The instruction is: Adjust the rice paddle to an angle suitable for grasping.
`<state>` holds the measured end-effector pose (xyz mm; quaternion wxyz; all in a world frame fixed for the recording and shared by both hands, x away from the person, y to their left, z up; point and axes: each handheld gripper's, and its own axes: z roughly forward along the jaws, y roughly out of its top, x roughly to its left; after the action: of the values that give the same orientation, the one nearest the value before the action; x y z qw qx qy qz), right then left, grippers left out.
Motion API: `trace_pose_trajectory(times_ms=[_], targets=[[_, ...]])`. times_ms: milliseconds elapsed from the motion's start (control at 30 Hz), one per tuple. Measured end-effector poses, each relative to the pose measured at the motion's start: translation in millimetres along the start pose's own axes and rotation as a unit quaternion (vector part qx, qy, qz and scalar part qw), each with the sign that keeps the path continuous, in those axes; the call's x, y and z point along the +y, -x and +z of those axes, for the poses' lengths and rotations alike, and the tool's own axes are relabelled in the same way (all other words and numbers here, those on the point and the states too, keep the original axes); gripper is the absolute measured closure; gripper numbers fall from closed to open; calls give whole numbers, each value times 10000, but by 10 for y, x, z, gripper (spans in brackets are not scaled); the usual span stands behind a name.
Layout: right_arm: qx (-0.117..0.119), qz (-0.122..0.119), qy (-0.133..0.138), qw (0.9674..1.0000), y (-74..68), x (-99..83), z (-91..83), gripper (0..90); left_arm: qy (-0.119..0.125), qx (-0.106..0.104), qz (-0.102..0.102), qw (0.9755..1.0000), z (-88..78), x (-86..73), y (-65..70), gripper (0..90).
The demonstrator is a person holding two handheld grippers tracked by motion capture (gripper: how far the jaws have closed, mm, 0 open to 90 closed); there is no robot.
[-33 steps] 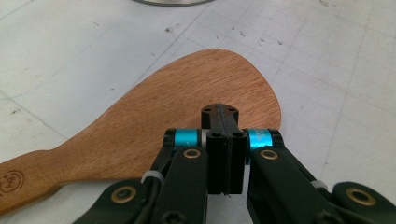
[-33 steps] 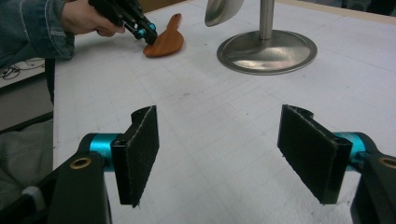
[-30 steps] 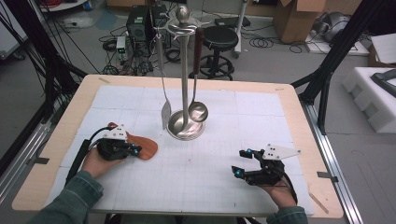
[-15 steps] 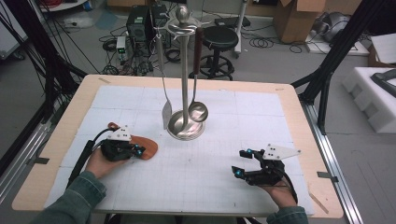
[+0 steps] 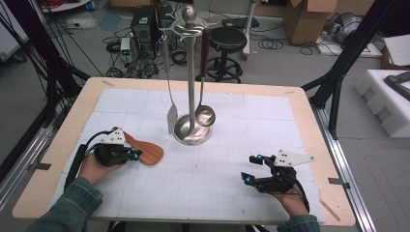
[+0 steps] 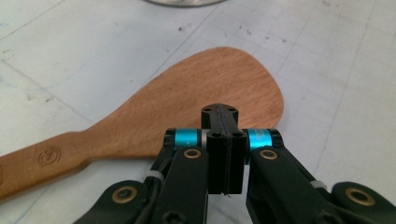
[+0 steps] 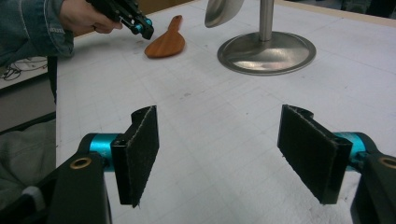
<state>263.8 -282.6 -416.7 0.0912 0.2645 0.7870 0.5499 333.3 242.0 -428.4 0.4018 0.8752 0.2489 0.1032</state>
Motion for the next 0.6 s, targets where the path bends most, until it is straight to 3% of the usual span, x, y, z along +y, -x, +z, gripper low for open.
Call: trace_pose_trajectory(times_ms=[267,400,600], targets=[[5,-4,12,10000,-16,2,-6,291,-130,9,-51,9999,11,-44,-36,899],[-7,-12,18,10000,-17,-3,-15,291,-286,-9,44,9996,76,-41,-16,899],[13,-6,43,10000,-28,6,-19,291,-227,-13,27,9997,105,-27,-11,899]])
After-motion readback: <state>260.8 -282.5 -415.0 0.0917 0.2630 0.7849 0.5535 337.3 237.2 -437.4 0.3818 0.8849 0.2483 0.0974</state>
